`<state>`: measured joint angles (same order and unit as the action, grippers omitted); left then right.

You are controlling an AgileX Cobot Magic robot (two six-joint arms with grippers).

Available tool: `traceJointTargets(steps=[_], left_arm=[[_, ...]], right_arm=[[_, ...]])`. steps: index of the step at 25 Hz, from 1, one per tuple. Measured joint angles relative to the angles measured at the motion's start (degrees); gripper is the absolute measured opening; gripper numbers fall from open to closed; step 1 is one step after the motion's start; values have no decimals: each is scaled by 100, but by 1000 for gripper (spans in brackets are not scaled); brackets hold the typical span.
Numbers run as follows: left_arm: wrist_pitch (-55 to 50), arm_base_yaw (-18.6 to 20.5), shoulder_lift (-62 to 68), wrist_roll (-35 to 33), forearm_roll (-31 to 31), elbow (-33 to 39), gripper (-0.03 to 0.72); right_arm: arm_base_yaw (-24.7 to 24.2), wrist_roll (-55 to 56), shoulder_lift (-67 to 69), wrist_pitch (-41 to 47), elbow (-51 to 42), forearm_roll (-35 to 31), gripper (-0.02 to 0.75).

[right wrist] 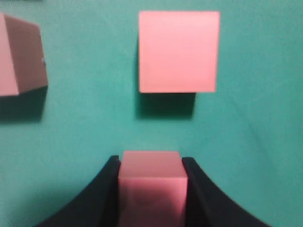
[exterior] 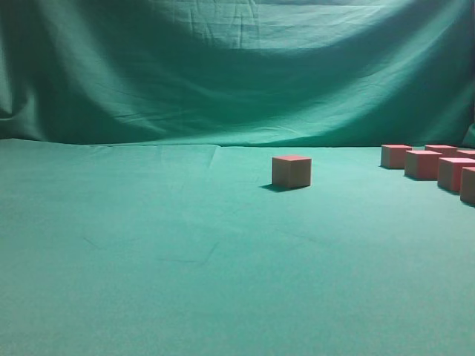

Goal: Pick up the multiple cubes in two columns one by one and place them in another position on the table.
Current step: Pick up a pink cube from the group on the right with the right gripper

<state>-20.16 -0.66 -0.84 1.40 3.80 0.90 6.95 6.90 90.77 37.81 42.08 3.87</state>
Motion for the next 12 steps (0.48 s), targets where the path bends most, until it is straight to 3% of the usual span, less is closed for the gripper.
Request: traceJointTargets(steps=[5,12], left_arm=[[0,0,0,0,0,0,0],[0,0,0,0,0,0,0]], right_arm=[[0,-154,-349,949,425,-85,270],[33,-1729,-815,2512,1940,-950,270]])
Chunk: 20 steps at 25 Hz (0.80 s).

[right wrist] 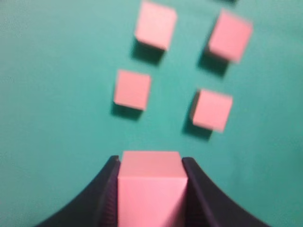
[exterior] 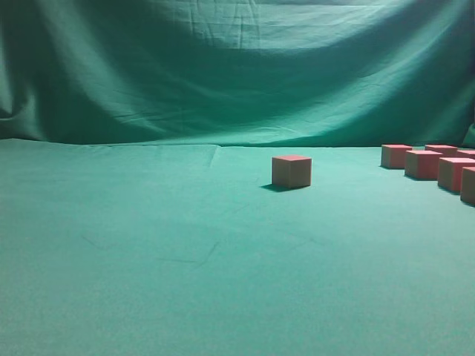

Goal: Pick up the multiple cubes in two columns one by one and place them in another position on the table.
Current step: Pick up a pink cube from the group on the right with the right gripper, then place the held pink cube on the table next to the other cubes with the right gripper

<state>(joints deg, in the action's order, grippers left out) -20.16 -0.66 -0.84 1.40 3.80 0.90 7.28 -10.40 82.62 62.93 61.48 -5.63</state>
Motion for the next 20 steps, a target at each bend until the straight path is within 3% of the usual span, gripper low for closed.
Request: traceJointTargets(steps=[6,12,20], left_arm=[[0,0,0,0,0,0,0],[0,0,0,0,0,0,0],[0,0,0,0,0,0,0]], right_arm=[[933,-1415,262,140,1188,-30,270],[2170,-1871,1346,165,2055,172,270],[3016,-2581,3039,215,3708,547,270]])
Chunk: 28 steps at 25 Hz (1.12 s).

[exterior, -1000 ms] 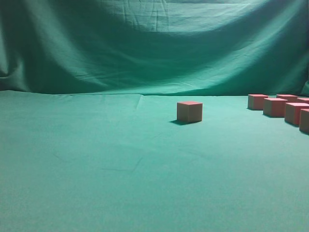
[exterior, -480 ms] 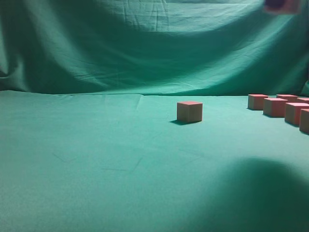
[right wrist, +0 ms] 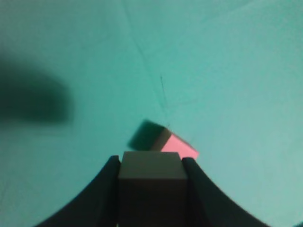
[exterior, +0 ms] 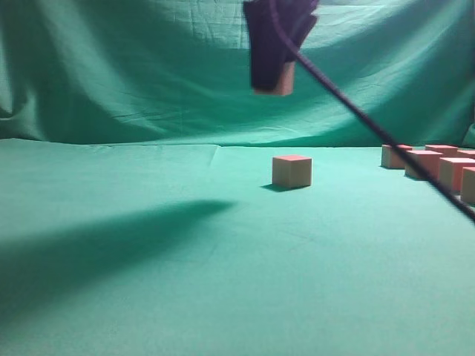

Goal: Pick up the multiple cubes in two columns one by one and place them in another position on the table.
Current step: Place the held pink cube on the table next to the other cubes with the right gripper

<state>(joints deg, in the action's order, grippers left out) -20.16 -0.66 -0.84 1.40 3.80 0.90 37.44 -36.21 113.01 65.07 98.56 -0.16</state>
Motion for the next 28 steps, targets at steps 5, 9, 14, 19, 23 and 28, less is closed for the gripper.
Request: traceJointTargets(steps=[5,9,14,19,23,28], left_arm=[[0,0,0,0,0,0,0],[0,0,0,0,0,0,0],[0,0,0,0,0,0,0],[0,0,0,0,0,0,0],[0,0,0,0,0,0,0],[0,0,0,0,0,0,0]], right_arm=[[56,-53,748,0,680,33,270],[56,-111,1107,-123,869,70,270],[56,-312,1305,-354,883,70,270],[56,-344,1423,-589,897,70,270],[56,-353,1514,-739,911,81,270],[56,-367,1639,-772,911,194,270]])
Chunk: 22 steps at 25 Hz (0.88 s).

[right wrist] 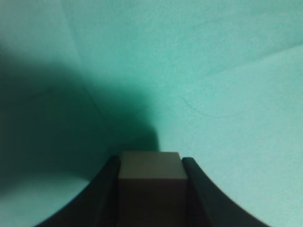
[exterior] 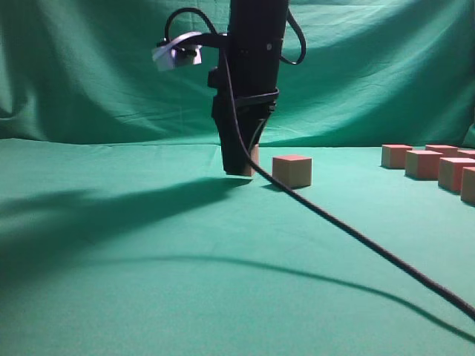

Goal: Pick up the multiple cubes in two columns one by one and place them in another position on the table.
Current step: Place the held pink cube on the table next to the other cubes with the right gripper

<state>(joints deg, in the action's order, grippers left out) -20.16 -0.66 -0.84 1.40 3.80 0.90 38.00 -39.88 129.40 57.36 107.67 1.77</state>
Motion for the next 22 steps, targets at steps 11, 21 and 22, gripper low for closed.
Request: traceJointTargets(steps=[11,21,22], left_arm=[[0,0,0,0,0,0,0],[0,0,0,0,0,0,0],[0,0,0,0,0,0,0]], right_arm=[[0,-12,75,-105,0,174,270],[0,-12,75,-147,0,329,270],[0,-12,75,-147,0,340,270]])
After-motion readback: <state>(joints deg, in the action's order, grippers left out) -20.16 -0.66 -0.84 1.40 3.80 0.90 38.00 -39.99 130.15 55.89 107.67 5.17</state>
